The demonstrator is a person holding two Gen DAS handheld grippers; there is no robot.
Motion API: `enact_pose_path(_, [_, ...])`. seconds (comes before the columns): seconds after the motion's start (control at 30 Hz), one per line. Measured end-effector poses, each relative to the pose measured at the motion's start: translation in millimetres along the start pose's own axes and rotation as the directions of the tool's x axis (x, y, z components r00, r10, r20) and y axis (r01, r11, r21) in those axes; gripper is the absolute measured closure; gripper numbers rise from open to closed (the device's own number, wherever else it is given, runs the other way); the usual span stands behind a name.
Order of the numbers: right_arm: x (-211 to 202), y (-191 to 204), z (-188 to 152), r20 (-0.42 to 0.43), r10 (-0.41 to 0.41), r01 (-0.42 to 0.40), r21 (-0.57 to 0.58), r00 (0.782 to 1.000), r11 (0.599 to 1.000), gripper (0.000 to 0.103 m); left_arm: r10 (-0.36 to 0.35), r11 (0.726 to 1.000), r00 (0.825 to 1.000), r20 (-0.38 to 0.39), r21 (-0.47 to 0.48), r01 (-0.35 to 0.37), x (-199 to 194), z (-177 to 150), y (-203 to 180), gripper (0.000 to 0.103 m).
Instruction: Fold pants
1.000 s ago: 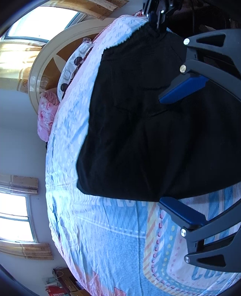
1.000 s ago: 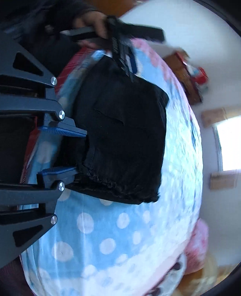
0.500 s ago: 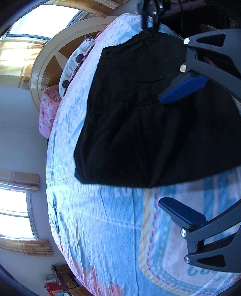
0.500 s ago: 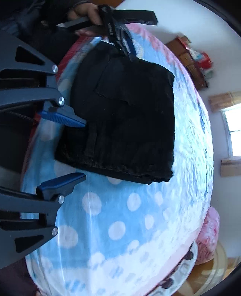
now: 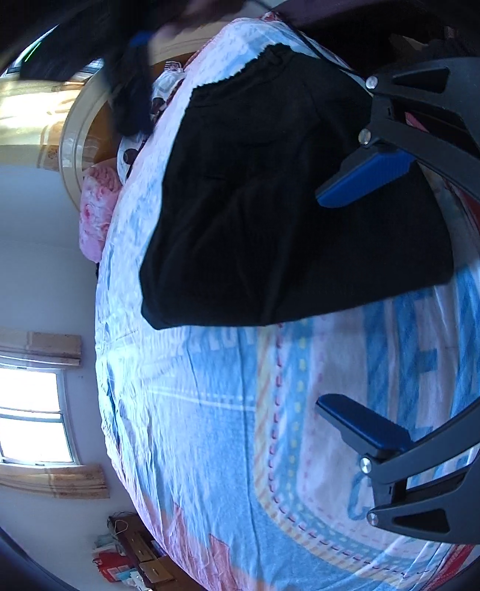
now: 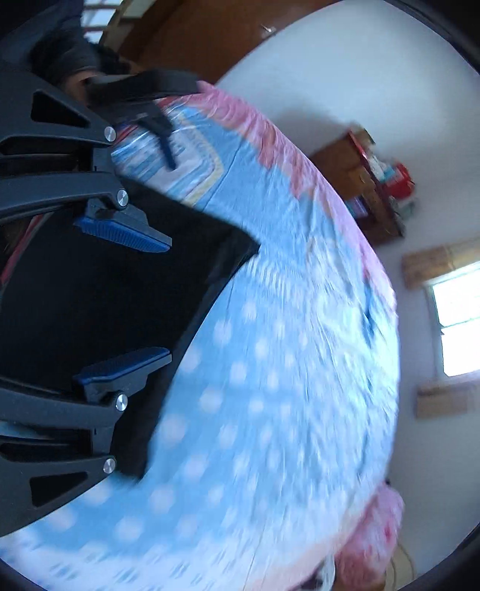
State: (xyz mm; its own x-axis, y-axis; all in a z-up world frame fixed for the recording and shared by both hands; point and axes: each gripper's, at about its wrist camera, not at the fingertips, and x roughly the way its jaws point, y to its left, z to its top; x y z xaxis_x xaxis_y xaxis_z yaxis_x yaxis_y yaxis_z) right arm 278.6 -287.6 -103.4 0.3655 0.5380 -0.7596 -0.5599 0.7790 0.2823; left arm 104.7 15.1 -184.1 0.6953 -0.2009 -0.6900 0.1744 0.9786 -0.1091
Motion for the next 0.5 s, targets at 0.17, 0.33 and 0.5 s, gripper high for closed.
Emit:
enact_pose_path(0.17, [73,25,62,-0.106,0.042,-0.046,-0.030,0.993,0.999,0.047,-0.032,0.999,0.999,-0.015,-0.024,0.031,8,-3,6,0.000])
enact_pose_path(0.33, [134,36,83,-0.257,0.144,-0.149,0.003,0.956,0.989,0.047,-0.049,0.998,0.999,-0.013,-0.036,0.049,10,-4,11,0.000])
enact_pose_path(0.5, [164,53,79,-0.323,0.097,-0.122,-0.059,0.941,0.991,0.084,-0.044,0.999,0.999,-0.002,-0.023,0.044,12,-4,11,0.000])
